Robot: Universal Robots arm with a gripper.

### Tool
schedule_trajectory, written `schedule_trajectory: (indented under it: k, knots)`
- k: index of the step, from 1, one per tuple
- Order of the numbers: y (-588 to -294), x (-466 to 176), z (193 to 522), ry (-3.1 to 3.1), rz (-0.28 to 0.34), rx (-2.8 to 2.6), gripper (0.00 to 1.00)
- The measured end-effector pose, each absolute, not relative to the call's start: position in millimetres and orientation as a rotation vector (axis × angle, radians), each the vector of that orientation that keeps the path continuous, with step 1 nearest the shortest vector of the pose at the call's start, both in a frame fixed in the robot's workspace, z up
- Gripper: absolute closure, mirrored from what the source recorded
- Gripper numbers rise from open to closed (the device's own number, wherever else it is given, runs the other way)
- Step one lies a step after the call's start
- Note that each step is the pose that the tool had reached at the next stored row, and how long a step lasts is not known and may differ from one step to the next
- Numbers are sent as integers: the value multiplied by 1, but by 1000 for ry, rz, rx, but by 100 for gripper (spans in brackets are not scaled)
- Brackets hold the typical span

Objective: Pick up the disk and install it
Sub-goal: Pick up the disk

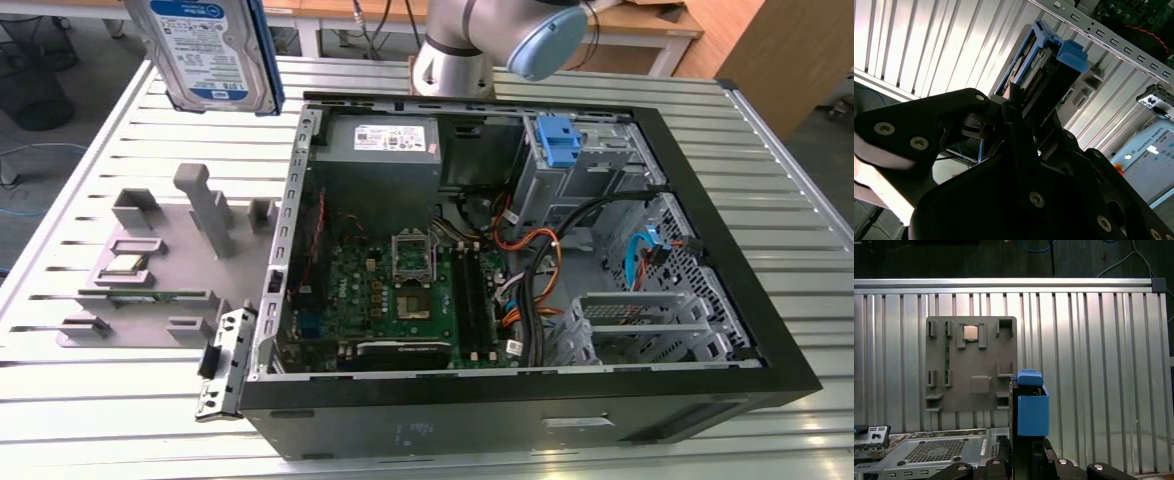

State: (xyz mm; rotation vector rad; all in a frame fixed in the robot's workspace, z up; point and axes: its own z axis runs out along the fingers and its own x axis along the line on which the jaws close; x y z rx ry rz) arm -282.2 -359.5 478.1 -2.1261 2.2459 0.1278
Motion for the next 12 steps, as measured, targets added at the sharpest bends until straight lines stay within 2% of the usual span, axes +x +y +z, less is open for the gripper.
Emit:
schedule_trajectory:
  k: [12]
  knots:
    - [-359, -282, 483, 2246, 128, -2126, 65]
